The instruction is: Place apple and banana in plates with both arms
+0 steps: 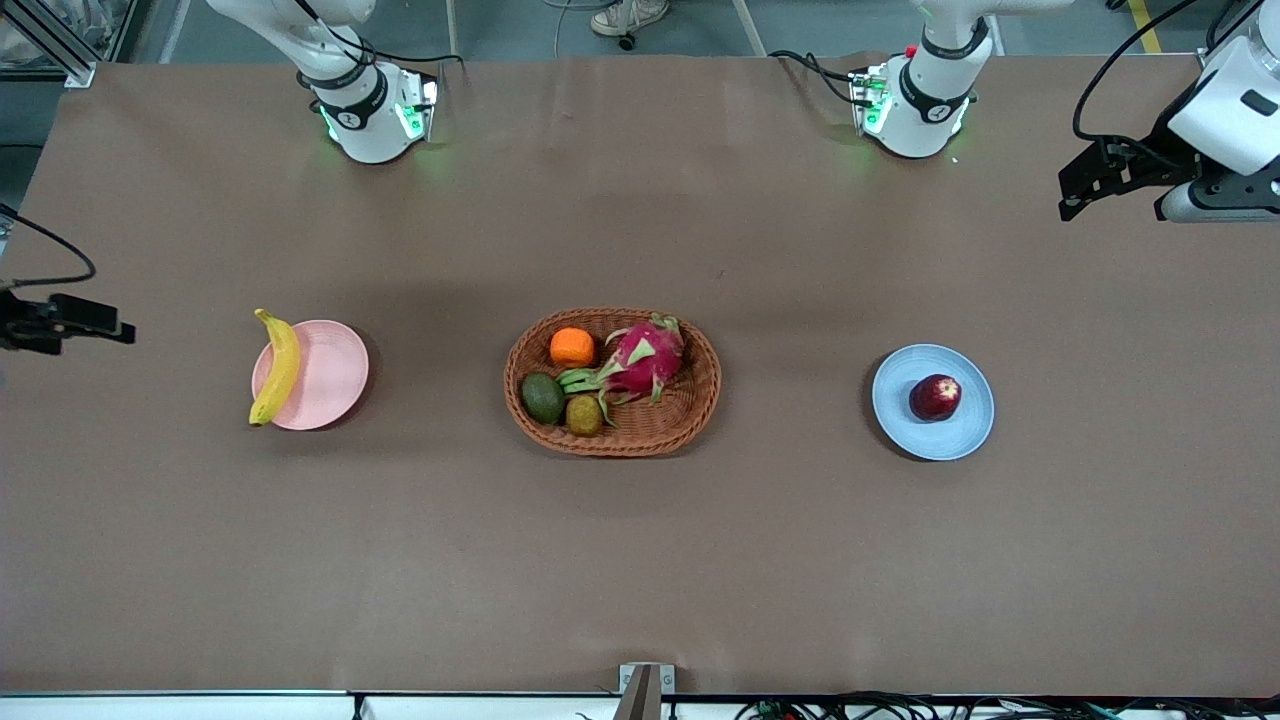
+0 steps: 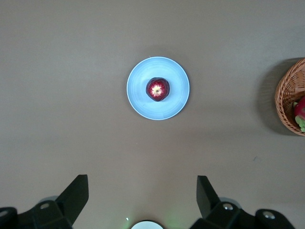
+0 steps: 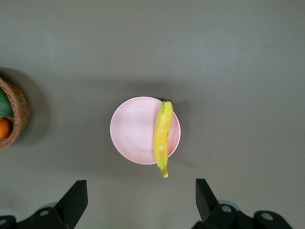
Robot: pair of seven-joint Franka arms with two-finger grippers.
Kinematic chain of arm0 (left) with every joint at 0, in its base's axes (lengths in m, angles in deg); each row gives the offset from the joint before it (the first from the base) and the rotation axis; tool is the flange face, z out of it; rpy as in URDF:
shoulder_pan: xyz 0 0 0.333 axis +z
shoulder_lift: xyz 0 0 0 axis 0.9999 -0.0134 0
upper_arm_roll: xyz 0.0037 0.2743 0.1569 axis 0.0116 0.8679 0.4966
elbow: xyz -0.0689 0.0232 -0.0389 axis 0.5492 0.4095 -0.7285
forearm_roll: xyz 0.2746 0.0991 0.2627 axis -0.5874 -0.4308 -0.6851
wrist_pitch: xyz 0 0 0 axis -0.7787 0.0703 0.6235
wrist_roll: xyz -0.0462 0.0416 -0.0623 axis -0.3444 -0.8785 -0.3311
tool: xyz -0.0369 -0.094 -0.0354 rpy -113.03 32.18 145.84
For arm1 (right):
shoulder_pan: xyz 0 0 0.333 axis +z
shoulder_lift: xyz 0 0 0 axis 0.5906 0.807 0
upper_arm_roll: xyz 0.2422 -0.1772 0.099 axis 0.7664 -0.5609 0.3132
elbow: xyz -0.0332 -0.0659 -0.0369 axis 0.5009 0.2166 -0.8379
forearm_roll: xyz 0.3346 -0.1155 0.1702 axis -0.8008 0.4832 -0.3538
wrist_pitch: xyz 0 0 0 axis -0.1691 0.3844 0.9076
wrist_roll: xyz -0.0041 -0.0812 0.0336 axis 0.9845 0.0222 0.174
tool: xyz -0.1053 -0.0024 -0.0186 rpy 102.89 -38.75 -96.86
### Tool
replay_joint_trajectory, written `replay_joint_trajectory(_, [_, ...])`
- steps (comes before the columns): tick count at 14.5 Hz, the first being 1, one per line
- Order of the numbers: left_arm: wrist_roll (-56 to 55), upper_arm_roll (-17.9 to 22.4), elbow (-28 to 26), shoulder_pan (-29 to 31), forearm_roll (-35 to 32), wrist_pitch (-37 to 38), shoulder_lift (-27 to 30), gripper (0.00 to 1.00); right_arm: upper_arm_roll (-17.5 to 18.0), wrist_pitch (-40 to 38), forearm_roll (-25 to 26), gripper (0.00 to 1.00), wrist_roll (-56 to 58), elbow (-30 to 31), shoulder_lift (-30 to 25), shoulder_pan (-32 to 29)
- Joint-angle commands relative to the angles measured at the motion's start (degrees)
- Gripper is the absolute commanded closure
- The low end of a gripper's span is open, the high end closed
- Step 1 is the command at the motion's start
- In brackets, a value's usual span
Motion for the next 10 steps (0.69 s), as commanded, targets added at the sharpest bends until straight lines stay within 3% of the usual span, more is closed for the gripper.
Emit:
replay_joint_trajectory(1, [-0.40, -0.22, -0.40, 0.40, 0.65, -0.66, 0.32, 0.00, 0.68, -2.37, 3.33, 0.00, -2.87, -4.65, 0.45, -0.54])
replay_joint_trajectory(4, [-0.14, -0.22, -0.40, 0.40, 0.65, -0.57, 0.50, 0.00, 1.03, -1.41, 8.00, 0.00, -2.95, -8.51, 0.89, -0.80])
replay_joint_trajectory(6, [-0.05, -0.22, -0.31, 0.40, 0.65, -0.57, 0.50, 0.00, 1.20, -1.14, 6.87, 0.00, -4.52, -8.70, 0.98, -0.28])
replay_joint_trajectory(8, [0.04, -0.22, -0.31, 0.40, 0.65, -0.66, 0.50, 0.00, 1.21, -0.88, 3.01, 0.00, -13.44, -8.44, 0.63, -0.19])
replay_joint_trajectory(10, [0.04, -0.22, -0.31, 0.40, 0.65, -0.57, 0.76, 0.00, 1.21, 1.04, 3.61, 0.00, -14.47, -6.78, -1.12, 0.60])
